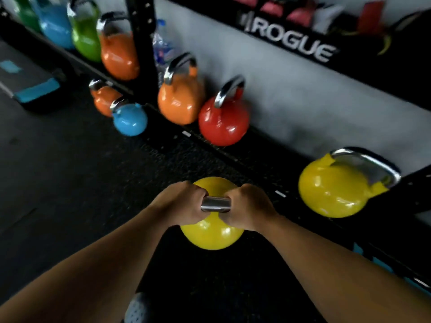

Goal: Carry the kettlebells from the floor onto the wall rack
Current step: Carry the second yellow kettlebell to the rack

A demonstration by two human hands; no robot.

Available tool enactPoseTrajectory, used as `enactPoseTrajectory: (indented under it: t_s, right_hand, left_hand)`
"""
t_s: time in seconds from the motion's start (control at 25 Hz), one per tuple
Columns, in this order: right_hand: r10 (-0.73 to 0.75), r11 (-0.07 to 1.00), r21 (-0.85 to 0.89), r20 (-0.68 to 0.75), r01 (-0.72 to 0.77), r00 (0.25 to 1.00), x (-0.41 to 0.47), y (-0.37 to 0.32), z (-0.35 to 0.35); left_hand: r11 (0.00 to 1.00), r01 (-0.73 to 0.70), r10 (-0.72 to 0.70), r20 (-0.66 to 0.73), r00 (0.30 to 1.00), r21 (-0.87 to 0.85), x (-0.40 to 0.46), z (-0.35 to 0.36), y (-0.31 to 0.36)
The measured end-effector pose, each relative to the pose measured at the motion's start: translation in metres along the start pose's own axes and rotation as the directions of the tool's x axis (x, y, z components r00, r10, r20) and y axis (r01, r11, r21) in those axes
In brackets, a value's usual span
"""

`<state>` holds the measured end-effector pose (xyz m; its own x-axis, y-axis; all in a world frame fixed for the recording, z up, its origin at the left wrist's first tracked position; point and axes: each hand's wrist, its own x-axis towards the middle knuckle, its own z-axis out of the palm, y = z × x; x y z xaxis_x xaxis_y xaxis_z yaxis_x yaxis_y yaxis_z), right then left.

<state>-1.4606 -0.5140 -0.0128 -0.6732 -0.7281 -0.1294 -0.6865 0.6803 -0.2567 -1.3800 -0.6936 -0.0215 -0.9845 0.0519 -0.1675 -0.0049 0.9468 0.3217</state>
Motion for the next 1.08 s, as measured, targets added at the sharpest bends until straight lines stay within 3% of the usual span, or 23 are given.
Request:
enactPoseTrajectory:
  t_s: [0.28, 0.56, 0.8, 1.08]
  right_hand:
    - [0.185, 0.969, -0.115, -0.251, -0.219, 0.95, 0.029, 0.103, -0.062]
    - [0.377, 0.907, -0.035, -0.381, -0.421, 0.844, 0.07, 0.167, -0.074]
    - [0.488, 0.868, 0.106, -0.362, -0.485, 0.794, 0.115, 0.209, -0.075]
    - [0.615, 0.787, 0.242, -0.24, -0.567, 0.751, 0.141, 0.243, -0.083]
  left_hand:
    - [0.963, -0.235, 0.254, -0.153, 0.955, 0.134, 0.148, -0.037, 0.052]
    - [0.895, -0.376, 0.41, -0.111, 0.905, 0.24, 0.26, -0.055, 0.069]
    - [0.927, -0.335, 0.353, -0.09, 0.931, 0.168, 0.332, -0.051, 0.067]
    - [0.948, -0.318, 0.319, -0.098, 0.943, 0.029, 0.381, -0.048, 0.074]
